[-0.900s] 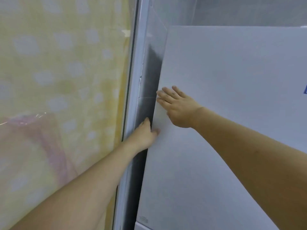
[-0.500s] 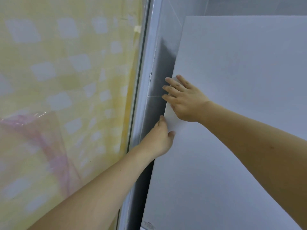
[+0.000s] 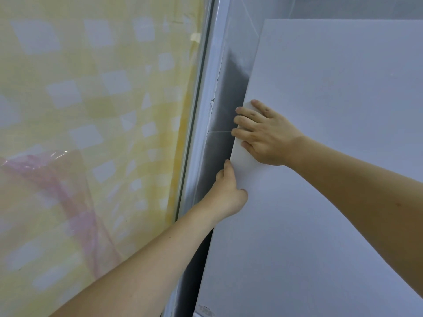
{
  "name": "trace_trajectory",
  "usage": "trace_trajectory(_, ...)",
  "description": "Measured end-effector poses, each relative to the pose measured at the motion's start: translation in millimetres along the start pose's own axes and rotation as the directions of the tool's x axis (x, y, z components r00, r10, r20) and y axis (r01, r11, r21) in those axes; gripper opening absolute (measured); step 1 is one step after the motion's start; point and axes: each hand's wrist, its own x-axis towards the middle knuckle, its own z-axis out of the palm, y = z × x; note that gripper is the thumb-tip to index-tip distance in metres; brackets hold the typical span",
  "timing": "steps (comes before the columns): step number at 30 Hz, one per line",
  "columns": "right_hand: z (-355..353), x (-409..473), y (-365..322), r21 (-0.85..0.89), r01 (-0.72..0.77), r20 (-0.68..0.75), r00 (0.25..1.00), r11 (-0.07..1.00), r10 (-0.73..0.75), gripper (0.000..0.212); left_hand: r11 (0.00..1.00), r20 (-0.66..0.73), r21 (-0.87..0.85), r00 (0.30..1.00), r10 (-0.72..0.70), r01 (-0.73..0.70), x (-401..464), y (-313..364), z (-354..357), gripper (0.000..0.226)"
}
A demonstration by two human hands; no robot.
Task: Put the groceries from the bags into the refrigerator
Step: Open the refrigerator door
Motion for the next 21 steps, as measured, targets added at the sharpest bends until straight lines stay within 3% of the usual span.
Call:
trace_trajectory(11, 3.3, 2.8, -2.6, -0.020, -0.007, -0.094, 0.996, 1.000, 0.005, 0.026, 0.970, 0.012, -0.244, 1.000, -0.003, 0.006, -4.7, 2.7, -14.2, 0.066)
trace_trajectory(15, 1.5, 2.8, -3.4, -0.012, -0.017, -0.075, 0.997, 1.000, 0.016, 0.040, 0.960, -0.033, -0.279, 0.999, -0.001, -0.008, -5.0, 3.4, -11.1, 0.057)
trace_trajectory(21, 1.5, 2.1, -6.9, -0.003, -0.031, -0.130, 0.991, 0.999, 0.031, 0.034, 0.977, -0.135, -0.210, 0.991, 0.003, -0.032, -6.3, 3.0, -6.1, 0.039)
